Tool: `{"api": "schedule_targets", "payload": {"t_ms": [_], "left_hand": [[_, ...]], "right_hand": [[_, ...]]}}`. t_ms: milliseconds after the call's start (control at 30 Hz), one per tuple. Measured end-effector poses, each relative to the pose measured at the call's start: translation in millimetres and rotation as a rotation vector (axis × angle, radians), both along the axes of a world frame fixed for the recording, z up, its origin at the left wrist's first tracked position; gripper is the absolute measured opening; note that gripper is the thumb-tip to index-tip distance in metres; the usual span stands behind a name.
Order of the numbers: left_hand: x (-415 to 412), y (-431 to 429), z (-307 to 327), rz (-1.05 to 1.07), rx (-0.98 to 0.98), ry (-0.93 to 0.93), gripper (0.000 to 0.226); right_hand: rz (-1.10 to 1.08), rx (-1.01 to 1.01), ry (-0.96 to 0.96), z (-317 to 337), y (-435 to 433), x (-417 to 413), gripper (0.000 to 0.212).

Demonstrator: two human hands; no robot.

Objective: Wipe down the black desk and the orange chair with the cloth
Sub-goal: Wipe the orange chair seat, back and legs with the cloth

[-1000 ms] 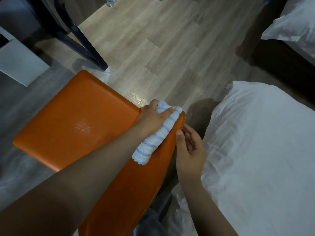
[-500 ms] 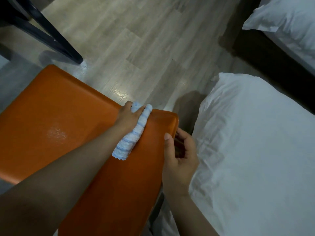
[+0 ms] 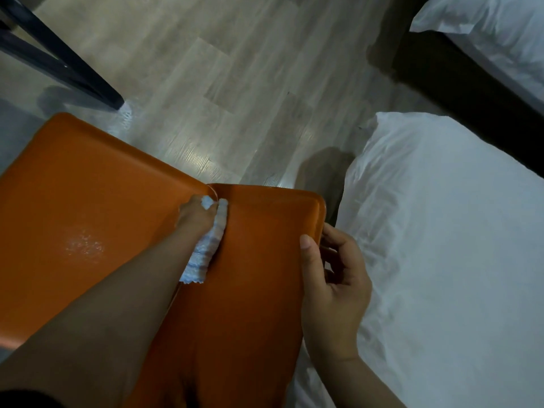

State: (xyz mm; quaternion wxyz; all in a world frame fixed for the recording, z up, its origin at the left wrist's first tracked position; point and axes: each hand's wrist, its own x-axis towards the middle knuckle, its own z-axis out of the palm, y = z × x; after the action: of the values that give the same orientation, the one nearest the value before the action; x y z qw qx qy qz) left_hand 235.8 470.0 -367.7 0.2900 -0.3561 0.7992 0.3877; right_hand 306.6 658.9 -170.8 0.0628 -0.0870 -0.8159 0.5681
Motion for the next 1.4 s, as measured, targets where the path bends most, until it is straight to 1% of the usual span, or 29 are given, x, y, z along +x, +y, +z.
{"api": "schedule_targets", "payload": {"t_ms": [100,200,300,333,400,500,567,633,767,900,1000,1133,1300,1400], "left_hand": [[9,-1,4,0.005,-0.011,0.022,0.058],[21,-3,27,0.063,0.006,0.133,0.061],[37,-4,68,0.144,0.016,0.269,0.059],[43,-4,84,0.143,0.008,0.318,0.056],[57,-3,114,0.136,0.021,0.402,0.048],[73,3,155,0.163,0.067,0.472,0.039],[82,7,179,0.155,0.071,0.503,0.035],[91,13,198,0.16,0.087,0.531,0.036],[108,28,225,0.161,0.137,0.578,0.035],[115,55,240,0.135,0.172,0.619,0.035],[112,78,239,0.067,0.137,0.629,0.048],[103,95,234,0.027,0.054,0.583,0.061],[102,100,227,0.043,0.047,0.596,0.051],[105,99,222,0.032,0.001,0.607,0.052]], "right_hand": [[0.018,0.038,0.007,-1,1,0,0.019],[0.029,0.049,0.002,-2,2,0,0.021],[0.046,0.064,0.0,-1,2,0,0.017],[0.046,0.069,-0.005,0,2,0,0.017],[0.043,0.086,-0.026,2,1,0,0.02],[0.049,0.127,-0.076,7,-1,1,0.024],[0.054,0.112,-0.125,13,-2,1,0.026],[0.054,0.061,-0.182,21,-2,2,0.027],[0.026,0.0,-0.216,35,12,21,0.028],[-0.038,-0.086,-0.294,38,31,62,0.027],[-0.069,-0.131,-0.326,37,37,79,0.026],[-0.092,-0.137,-0.329,35,39,87,0.025],[-0.073,-0.123,-0.343,30,33,100,0.025],[-0.051,-0.123,-0.326,30,24,104,0.027]]}}
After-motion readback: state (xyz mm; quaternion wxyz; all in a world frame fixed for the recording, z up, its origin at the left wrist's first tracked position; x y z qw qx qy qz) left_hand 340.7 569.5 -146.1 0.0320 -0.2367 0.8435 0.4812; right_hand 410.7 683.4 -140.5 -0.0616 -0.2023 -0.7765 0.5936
